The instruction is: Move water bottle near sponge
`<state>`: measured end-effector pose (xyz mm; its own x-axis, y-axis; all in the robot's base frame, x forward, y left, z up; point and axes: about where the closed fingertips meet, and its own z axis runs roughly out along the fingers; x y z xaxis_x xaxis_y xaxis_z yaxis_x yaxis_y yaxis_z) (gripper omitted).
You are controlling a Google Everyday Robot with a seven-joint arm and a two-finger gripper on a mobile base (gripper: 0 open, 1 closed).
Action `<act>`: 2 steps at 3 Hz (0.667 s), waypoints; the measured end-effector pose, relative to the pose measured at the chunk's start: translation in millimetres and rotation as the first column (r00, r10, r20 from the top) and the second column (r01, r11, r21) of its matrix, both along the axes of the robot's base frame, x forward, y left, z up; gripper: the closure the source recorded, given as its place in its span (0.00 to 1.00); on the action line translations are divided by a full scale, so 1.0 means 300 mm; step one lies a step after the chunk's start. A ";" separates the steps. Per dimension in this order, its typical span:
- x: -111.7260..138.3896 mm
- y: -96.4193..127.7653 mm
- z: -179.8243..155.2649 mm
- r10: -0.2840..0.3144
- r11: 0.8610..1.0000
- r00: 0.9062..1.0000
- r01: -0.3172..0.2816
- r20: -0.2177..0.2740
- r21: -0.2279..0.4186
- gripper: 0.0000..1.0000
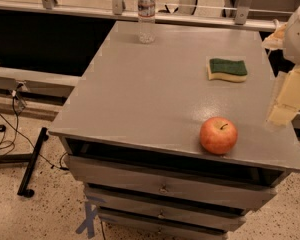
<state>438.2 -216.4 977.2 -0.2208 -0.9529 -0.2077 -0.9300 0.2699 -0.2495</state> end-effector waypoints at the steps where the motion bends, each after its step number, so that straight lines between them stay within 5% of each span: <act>1: 0.000 0.000 0.000 0.000 1.000 1.000 0.000 0.000 0.000 0.00; 2: 0.042 0.008 -0.014 0.003 1.000 1.000 -0.004 0.021 0.031 0.00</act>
Offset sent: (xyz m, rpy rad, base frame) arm 0.0315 0.0051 -0.0158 0.0767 -0.0302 0.0099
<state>450.9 -213.8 973.0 -0.2128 -0.9467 -0.2418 -0.9256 0.2745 -0.2604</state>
